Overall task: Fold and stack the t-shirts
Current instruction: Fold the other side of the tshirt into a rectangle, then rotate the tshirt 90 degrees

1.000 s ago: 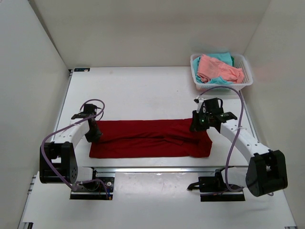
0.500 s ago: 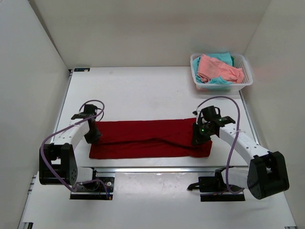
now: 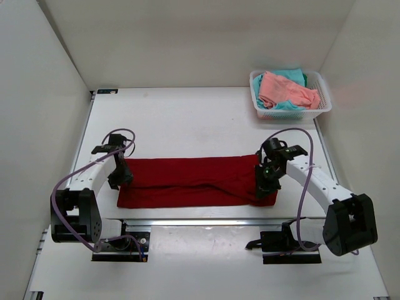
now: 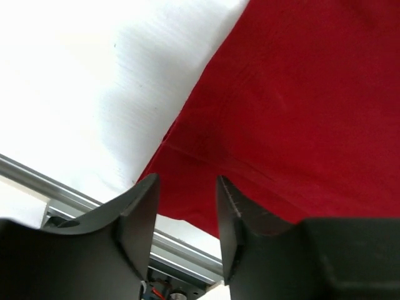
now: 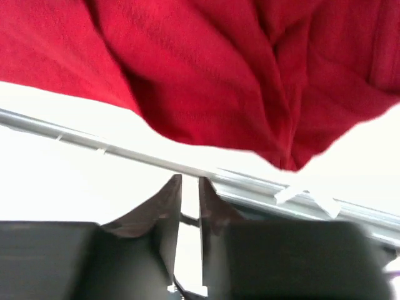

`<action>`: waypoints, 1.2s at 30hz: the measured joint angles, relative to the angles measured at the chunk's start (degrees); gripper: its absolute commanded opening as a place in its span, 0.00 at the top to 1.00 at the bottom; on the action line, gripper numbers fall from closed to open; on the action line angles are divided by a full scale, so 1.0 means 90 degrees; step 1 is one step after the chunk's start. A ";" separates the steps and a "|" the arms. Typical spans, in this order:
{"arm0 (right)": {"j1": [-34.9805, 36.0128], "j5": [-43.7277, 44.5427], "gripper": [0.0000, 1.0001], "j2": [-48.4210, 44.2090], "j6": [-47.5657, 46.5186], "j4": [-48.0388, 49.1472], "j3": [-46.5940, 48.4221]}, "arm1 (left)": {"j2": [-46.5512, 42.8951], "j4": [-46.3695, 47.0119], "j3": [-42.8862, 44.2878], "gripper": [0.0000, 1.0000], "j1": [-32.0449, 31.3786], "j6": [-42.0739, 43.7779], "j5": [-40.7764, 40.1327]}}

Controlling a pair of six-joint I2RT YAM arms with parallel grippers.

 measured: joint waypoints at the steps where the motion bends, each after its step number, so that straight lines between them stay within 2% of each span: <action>1: 0.0002 0.0027 0.78 -0.0068 0.0049 -0.0151 0.0039 | -0.0017 -0.0012 0.0041 0.47 0.0000 0.0000 0.0010; 5: 0.0000 0.0032 0.71 -0.0369 0.0148 -0.0294 0.0311 | -0.0204 0.0090 0.0216 0.50 -0.0080 0.0046 0.0197; 10: 0.0046 0.0017 0.79 -0.0199 0.0408 0.0299 0.0398 | -0.0204 0.0619 0.0316 0.56 -0.0362 0.0029 0.0585; 15: 0.0355 0.0126 0.87 0.0617 0.0971 0.1411 -0.0049 | 0.0590 0.1175 0.0333 0.59 -0.0957 -0.0221 0.0792; 18: 0.0435 0.0289 0.87 0.1394 0.1178 0.1892 -0.0070 | 0.1212 0.1370 0.0291 0.59 -0.1331 -0.0406 0.0899; 20: 0.0432 0.0272 0.87 0.2067 0.1231 0.1919 0.0272 | 0.1375 0.1399 0.0257 0.60 -0.1547 -0.0500 0.0867; 22: 0.0410 0.0182 0.85 0.2858 0.1207 0.1605 0.1107 | 0.1331 0.1416 0.0209 0.61 -0.1671 -0.0595 0.0867; 24: 0.0413 0.0036 0.84 0.3893 0.1127 0.1423 0.2431 | 0.1270 0.1401 0.0153 0.62 -0.1770 -0.0704 0.0884; 29: 0.0474 -0.0289 0.81 0.6698 0.0726 0.1311 0.6900 | 0.1144 0.1234 0.0019 0.73 -0.2261 -0.0942 0.1069; 33: 0.0486 -0.0559 0.77 0.8755 0.0571 0.1277 1.0542 | 0.1144 0.0991 0.0002 0.80 -0.2868 -0.1013 0.1812; 34: 0.0486 -0.0597 0.75 0.9017 0.0546 0.1248 1.1089 | 0.1166 0.0954 0.0005 0.81 -0.3033 -0.1025 0.2108; 36: 0.0488 -0.0619 0.73 0.9122 0.0459 0.1120 1.1436 | 0.1241 0.0828 0.0068 0.81 -0.3313 -0.1015 0.2647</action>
